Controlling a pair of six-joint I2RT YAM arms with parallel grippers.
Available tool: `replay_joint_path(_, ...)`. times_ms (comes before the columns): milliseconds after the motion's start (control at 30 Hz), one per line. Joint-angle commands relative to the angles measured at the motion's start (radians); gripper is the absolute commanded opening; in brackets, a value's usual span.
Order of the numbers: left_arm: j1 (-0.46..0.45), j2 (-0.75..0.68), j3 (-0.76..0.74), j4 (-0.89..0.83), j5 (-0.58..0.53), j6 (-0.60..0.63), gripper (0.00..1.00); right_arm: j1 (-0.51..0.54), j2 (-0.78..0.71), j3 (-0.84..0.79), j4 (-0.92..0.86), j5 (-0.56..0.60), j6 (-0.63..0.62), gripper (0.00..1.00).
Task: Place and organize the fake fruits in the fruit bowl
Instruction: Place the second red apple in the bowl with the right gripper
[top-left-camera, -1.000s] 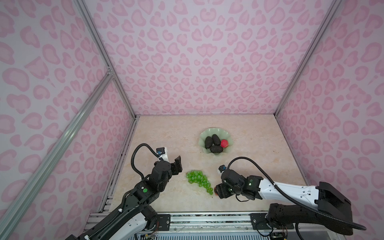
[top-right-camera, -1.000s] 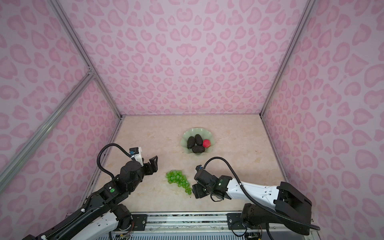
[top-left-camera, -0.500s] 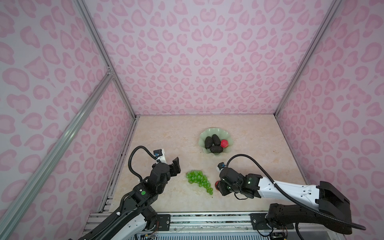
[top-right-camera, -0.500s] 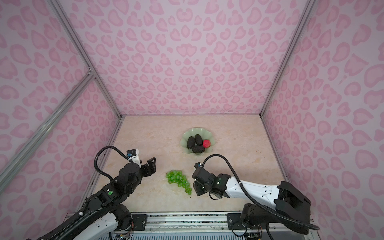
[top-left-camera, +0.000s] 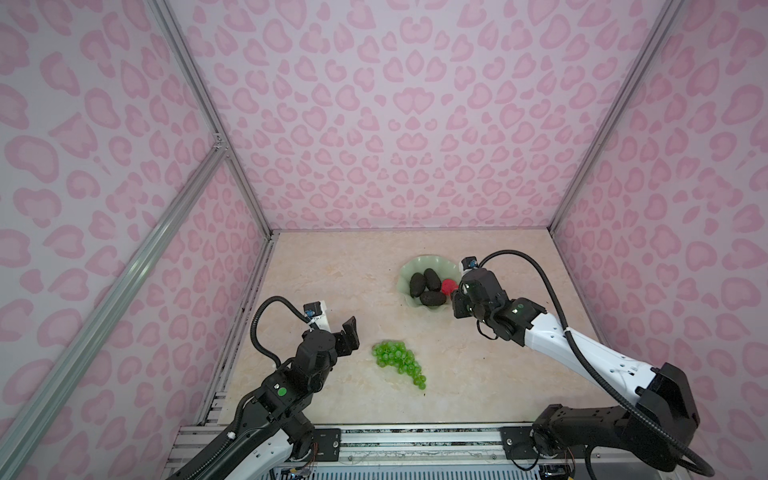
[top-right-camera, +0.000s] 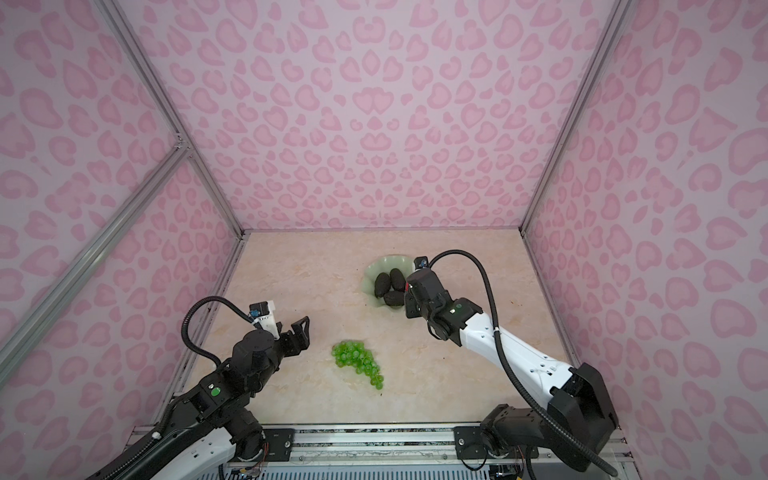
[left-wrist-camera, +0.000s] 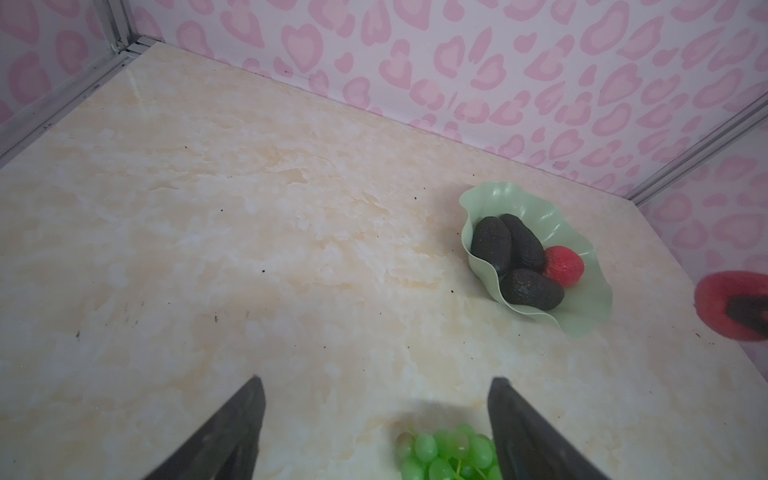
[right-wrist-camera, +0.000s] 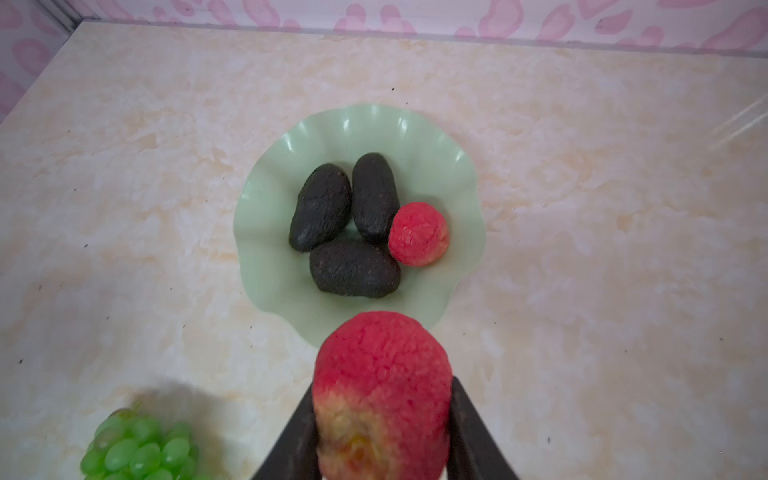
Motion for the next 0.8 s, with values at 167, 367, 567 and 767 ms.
replay_joint_path(167, 0.0, -0.099, -0.013, -0.075, 0.032, -0.024, 0.85, -0.117, 0.274, 0.184, 0.07, -0.098, -0.102, 0.29)
replay_joint_path(367, 0.001, -0.163, -0.009, -0.119, 0.038, -0.023, 0.85, -0.16, 0.456, 0.295, 0.119, -0.113, -0.125, 0.28)
replay_joint_path(567, 0.0, -0.203, -0.005, -0.135, 0.045, -0.011, 0.84, -0.167, 0.616, 0.432, 0.101, -0.099, -0.16, 0.29)
replay_joint_path(767, 0.001, -0.21, -0.004, -0.137, 0.062, -0.01, 0.84, -0.17, 0.717, 0.537, 0.06, -0.101, -0.146, 0.39)
